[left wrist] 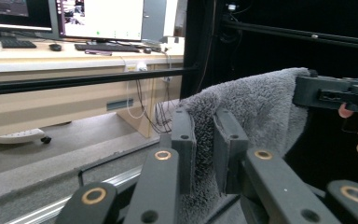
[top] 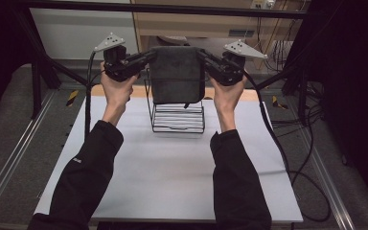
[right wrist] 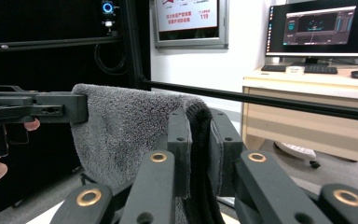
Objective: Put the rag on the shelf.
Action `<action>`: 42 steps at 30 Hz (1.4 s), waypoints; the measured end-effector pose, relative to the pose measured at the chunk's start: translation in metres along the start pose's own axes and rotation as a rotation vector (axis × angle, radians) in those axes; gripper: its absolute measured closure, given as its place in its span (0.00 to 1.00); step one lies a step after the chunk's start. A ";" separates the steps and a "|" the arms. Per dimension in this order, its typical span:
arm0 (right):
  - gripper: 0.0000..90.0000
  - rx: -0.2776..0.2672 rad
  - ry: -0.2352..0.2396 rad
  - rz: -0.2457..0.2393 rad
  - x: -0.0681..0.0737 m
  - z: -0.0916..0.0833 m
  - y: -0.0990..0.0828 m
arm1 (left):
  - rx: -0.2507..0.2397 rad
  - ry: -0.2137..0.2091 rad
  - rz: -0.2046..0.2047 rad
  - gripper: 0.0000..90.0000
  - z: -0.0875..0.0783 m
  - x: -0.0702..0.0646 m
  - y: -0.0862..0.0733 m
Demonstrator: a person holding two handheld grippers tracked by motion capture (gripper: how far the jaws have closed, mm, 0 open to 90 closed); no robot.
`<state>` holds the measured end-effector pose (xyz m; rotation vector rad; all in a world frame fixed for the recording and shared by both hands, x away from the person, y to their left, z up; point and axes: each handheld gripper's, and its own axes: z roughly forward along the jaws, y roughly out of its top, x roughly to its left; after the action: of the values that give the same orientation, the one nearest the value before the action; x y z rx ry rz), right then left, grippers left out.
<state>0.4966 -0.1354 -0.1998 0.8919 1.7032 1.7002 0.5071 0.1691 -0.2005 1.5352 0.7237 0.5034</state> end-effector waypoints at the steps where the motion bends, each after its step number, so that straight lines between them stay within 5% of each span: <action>1: 0.90 0.003 0.002 0.001 0.000 -0.001 -0.001 | 0.002 -0.002 0.003 0.89 -0.001 -0.001 -0.001; 24: 0.90 0.070 0.083 0.009 0.008 -0.024 -0.019 | 0.079 -0.051 -0.010 0.87 -0.020 -0.013 -0.024; 35: 0.90 0.106 0.122 -0.008 0.011 -0.032 -0.031 | 0.189 -0.035 -0.011 0.81 -0.032 -0.020 -0.030; 42: 0.90 0.114 0.130 -0.010 0.010 -0.034 -0.035 | 0.205 0.032 -0.044 0.76 -0.048 -0.013 -0.013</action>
<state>0.4612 -0.1474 -0.2334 0.8378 1.9040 1.7009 0.4630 0.1938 -0.2075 1.7004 0.8527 0.4322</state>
